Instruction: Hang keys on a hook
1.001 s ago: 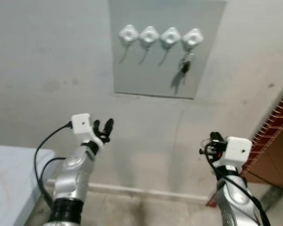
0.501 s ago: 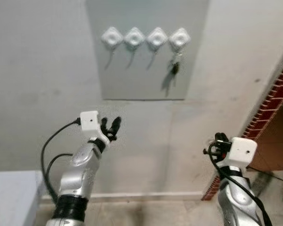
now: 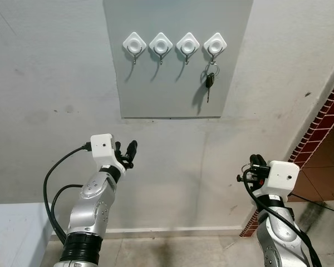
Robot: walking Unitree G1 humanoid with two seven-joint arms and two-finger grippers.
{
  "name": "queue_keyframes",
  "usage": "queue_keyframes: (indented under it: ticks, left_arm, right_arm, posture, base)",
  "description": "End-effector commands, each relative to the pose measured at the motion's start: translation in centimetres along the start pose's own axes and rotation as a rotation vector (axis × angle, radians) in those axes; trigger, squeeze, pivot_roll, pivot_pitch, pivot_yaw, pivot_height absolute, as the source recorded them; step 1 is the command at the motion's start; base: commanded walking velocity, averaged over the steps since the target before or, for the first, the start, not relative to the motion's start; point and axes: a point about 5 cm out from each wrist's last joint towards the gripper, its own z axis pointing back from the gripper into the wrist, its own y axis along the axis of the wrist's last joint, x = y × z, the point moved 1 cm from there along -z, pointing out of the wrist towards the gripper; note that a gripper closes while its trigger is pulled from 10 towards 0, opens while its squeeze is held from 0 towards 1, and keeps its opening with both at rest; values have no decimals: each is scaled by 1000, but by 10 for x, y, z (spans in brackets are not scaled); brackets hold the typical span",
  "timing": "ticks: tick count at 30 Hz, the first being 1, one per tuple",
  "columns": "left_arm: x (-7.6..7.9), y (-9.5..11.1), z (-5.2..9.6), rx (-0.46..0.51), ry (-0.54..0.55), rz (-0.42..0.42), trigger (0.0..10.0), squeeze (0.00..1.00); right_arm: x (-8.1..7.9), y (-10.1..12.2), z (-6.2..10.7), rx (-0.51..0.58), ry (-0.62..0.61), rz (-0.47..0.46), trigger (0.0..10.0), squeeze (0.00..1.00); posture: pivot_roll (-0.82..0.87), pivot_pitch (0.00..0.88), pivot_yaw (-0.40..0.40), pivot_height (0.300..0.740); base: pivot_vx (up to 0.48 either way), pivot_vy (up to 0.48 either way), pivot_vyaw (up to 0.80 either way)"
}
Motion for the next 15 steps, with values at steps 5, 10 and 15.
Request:
queue_keyframes:
  ticks: [5,10,15]
  left_arm:
    - [0,6,0,26,2,-32,10000,0]
    - [6,8,-1,31,-40,-36,10000,0]
    - [7,7,0,26,-51,-29,10000,0]
  right_arm:
    - [-4,8,-5,28,48,-5,10000,0]
    - [-9,12,-5,47,104,-11,10000,0]
    - [-11,11,-5,44,117,-8,10000,0]
  posture:
    - [-29,0,16,740]
    - [-28,0,13,740]
    - [-28,0,13,740]
  base:
    - [0,0,0]
    - [0,0,0]
    - [0,0,0]
